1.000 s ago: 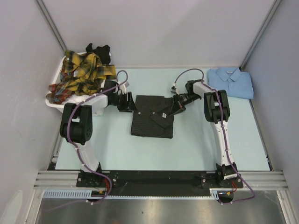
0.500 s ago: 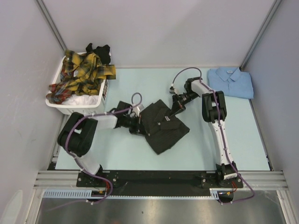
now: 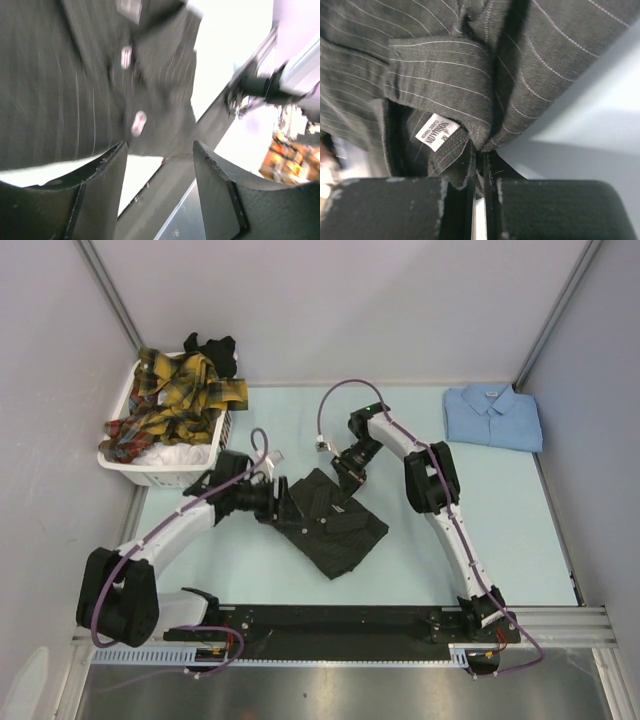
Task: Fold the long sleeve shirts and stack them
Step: Fold the shirt, then neatly place the folded shirt to the corner
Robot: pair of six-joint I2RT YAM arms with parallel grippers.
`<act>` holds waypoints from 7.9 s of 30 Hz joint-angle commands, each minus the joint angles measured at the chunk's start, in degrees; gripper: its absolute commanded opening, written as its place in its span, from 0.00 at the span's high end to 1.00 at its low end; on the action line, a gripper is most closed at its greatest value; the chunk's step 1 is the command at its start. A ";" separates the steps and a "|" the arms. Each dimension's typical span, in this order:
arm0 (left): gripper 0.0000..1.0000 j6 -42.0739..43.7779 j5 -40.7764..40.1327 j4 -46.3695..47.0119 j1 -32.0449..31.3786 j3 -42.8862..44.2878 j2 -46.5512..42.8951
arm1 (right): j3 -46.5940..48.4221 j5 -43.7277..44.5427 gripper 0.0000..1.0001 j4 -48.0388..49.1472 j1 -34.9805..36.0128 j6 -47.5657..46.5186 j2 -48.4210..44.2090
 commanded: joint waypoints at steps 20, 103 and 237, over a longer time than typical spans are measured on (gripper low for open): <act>0.39 13.94 -9.34 -1.21 10.94 10.90 6.78 | -15.36 0.88 0.30 29.90 -6.85 32.99 -26.30; 0.47 52.80 -9.86 -12.45 0.30 41.76 42.12 | -37.48 1.08 0.57 28.18 -18.82 30.57 -29.25; 0.01 42.96 -19.71 -3.22 -19.03 23.48 14.44 | -15.71 18.41 1.00 42.19 -32.17 47.73 -25.56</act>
